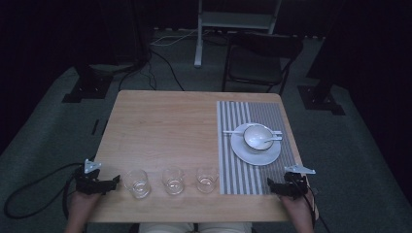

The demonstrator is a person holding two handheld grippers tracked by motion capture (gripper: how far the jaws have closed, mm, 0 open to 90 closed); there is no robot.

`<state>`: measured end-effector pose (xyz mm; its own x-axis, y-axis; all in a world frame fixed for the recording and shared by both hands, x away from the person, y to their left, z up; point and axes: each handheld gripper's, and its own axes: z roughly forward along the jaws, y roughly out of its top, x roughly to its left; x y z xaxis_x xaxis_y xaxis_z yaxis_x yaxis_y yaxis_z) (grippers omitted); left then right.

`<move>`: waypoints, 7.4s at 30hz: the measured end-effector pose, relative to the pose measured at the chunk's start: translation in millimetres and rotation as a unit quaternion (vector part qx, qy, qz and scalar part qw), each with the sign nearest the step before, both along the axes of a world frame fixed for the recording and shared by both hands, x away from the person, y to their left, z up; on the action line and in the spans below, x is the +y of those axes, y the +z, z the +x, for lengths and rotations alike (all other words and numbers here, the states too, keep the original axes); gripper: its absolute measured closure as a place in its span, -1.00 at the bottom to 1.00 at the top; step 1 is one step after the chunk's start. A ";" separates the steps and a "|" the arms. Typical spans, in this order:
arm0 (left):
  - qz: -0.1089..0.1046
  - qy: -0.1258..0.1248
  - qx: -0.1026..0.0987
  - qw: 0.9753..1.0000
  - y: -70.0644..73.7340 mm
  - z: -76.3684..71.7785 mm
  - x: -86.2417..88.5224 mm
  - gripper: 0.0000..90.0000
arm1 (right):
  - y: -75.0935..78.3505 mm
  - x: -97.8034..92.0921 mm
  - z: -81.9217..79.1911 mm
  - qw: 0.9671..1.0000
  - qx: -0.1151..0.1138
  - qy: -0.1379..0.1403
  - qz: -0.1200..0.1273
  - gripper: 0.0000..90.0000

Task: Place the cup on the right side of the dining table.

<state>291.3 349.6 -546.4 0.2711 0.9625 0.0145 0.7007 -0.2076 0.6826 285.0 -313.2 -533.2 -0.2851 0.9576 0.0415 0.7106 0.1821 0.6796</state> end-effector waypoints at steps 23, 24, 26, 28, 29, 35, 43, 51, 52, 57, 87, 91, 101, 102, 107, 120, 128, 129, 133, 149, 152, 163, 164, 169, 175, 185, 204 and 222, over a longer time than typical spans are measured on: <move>0.000 -0.001 0.000 1.000 0.0 0.1 0.1 -0.98 | 42.9 14.1 -9.8 0.998 -0.062 0.026 0.016 -0.75; 0.000 -0.001 0.000 1.000 0.0 0.1 0.1 -0.98 | 45.5 14.6 -10.4 0.997 -0.065 0.025 0.016 -0.75; 0.000 -0.001 0.000 1.000 0.0 0.1 0.1 -0.98 | 50.7 15.3 -10.2 0.997 -0.071 0.028 0.018 -0.75; 0.000 -0.001 0.000 1.000 0.0 0.1 0.1 -0.98 | 55.9 17.3 -10.0 0.996 -0.078 0.032 0.019 -0.75; 0.000 -0.001 0.000 1.000 0.0 0.1 0.1 -0.98 | 58.5 18.6 -9.9 0.996 -0.080 0.034 0.019 -0.75; -0.001 -0.002 0.000 1.000 0.0 0.0 0.1 -0.98 | 74.3 29.0 -8.2 0.993 -0.102 0.053 0.021 -0.75; -0.001 -0.002 0.000 1.000 0.0 -0.1 0.1 -0.98 | 94.0 44.4 -2.5 0.989 -0.121 0.084 0.035 -0.75; -0.001 -0.003 0.000 1.000 0.0 -0.1 0.3 -0.98 | 108.0 64.3 3.9 0.983 -0.135 0.115 0.045 -0.75; -0.001 -0.003 0.000 1.000 0.0 -0.1 0.3 -0.98 | 109.5 67.2 4.7 0.982 -0.137 0.121 0.047 -0.75; -0.001 -0.004 0.000 1.000 0.0 0.0 0.3 -0.98 | 115.7 82.9 6.8 0.976 -0.147 0.151 0.047 -0.75; -0.001 -0.005 0.000 1.000 0.0 0.2 0.4 -0.98 | 127.0 165.8 21.4 0.949 -0.143 0.268 0.084 -0.75; 0.000 -0.005 0.000 1.000 0.0 0.2 0.5 -0.98 | 128.6 177.2 20.7 0.945 -0.143 0.281 0.086 -0.75; -0.001 -0.005 0.000 1.000 0.0 0.2 0.5 -0.98 | 125.1 211.2 20.7 0.933 -0.124 0.329 0.083 -0.75; -0.001 -0.005 0.000 1.000 0.0 0.2 0.5 -0.98 | 124.1 213.9 21.2 0.931 -0.123 0.332 0.083 -0.75; -0.001 -0.008 0.000 1.000 0.0 0.2 0.3 -0.98 | 118.0 231.6 21.6 0.926 -0.110 0.351 0.084 -0.75; -0.001 -0.011 0.000 1.000 0.0 0.1 0.1 -0.98 | 95.5 275.8 21.3 0.914 -0.064 0.393 0.080 -0.75; -0.001 -0.012 0.000 1.000 -0.1 0.1 0.1 -0.98 | 87.1 292.8 19.9 0.910 -0.037 0.405 0.080 -0.75; -0.001 -0.012 0.000 1.000 -0.1 0.1 0.1 -0.98 | 86.3 295.1 18.7 0.910 -0.037 0.406 0.074 -0.75; -0.001 -0.013 0.000 1.000 -0.1 0.2 0.2 -0.98 | 82.5 302.9 17.0 0.908 -0.030 0.412 0.066 -0.75; -0.001 -0.013 -0.001 1.000 -0.1 0.2 0.2 -0.98 | 61.3 319.9 19.3 0.922 -0.002 0.387 -0.003 -0.73; -0.001 -0.013 -0.001 1.000 -0.1 0.2 0.2 -0.98 | 61.2 322.6 18.8 0.923 0.000 0.385 -0.009 -0.72; -0.001 -0.013 -0.001 1.000 -0.2 0.1 0.2 -0.98 | 59.7 328.5 20.6 0.923 0.013 0.384 -0.031 -0.63; -0.001 -0.013 -0.001 1.000 -0.2 0.1 0.2 -0.98 | 59.4 328.8 20.7 0.923 0.013 0.384 -0.032 -0.63; -0.001 -0.014 -0.001 1.000 -0.1 0.1 0.2 -0.98 | 59.3 329.5 21.1 0.921 0.013 0.389 -0.038 -0.62; -0.001 -0.014 0.000 1.000 -0.1 0.2 0.2 -0.98 | 59.7 329.0 21.2 0.920 0.012 0.389 -0.037 -0.62; -0.001 -0.014 -0.001 1.000 -0.1 0.2 0.2 -0.98 | 64.1 326.2 20.6 0.918 0.010 0.394 -0.030 -0.62; -0.001 -0.015 -0.001 1.000 -0.1 0.2 0.3 -0.98 | 87.1 323.7 46.2 0.926 -0.001 0.378 -0.028 -0.62; 0.000 -0.016 -0.001 1.000 0.0 0.1 0.3 -0.98 | 100.2 301.2 97.6 0.948 -0.007 0.317 -0.030 -0.62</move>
<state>291.5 349.9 -546.4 0.3014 0.9534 0.0139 0.6930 -0.2290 0.6836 382.6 -12.0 -433.0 -0.8041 0.5943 -0.0163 0.4362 0.6083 0.6631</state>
